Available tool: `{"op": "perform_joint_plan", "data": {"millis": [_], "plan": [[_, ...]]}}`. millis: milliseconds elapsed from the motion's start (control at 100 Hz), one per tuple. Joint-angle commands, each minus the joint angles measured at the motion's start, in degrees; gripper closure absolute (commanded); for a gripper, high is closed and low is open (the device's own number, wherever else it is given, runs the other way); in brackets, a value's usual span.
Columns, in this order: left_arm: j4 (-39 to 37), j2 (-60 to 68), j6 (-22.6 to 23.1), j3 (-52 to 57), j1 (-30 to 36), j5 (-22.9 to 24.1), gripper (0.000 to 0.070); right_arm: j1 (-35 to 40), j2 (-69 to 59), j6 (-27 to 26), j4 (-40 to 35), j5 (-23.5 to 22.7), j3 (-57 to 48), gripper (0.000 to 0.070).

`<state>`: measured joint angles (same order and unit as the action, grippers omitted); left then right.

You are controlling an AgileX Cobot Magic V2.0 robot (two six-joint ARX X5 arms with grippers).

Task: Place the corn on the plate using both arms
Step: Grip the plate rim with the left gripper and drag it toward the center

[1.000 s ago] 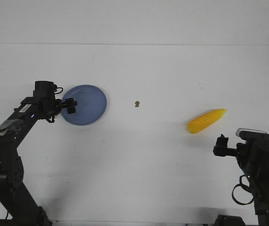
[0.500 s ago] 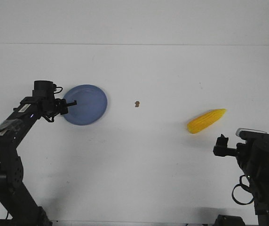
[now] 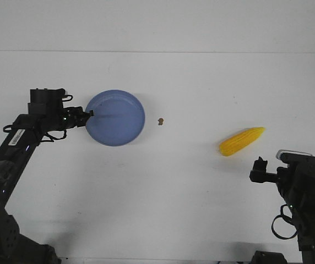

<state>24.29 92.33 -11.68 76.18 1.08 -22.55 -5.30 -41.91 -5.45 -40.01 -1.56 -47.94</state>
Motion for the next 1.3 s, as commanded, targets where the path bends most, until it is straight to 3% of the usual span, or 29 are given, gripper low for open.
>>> {"op": "perform_joint_plan", "data": {"millis": [0,250,480,1060,1100,1290], "plan": [[0.1,-0.2,-1.1,-0.3,2.0,-1.1,0.0692,0.0,-0.1,-0.6,0.3,-0.2,-0.9,0.0079],[-1.7,-1.8,-2.0,-5.6,13.0,-1.4,0.0693,0.0,-0.1,-0.6,0.3,-0.2,-0.9,0.0080],[-9.0,-1.8,-7.1,-13.2,20.5,-1.3,0.0692,0.0,-0.1,-0.6,0.3,-0.2,-0.9,0.0079],[-9.6,-1.8,-7.4,-19.1,22.6,1.7,0.0680,0.0,-0.1,-0.6,0.1,-0.2,-0.9,0.0079],[-9.5,-1.8,-7.4,-19.2,22.6,1.7,0.0658,0.0,-0.1,-0.6,0.1,-0.2,-0.9,0.0080],[-9.6,-1.8,-7.4,-19.1,22.6,1.7,0.0419,0.0,-0.1,-0.6,0.1,-0.2,-0.9,0.0079]]}}
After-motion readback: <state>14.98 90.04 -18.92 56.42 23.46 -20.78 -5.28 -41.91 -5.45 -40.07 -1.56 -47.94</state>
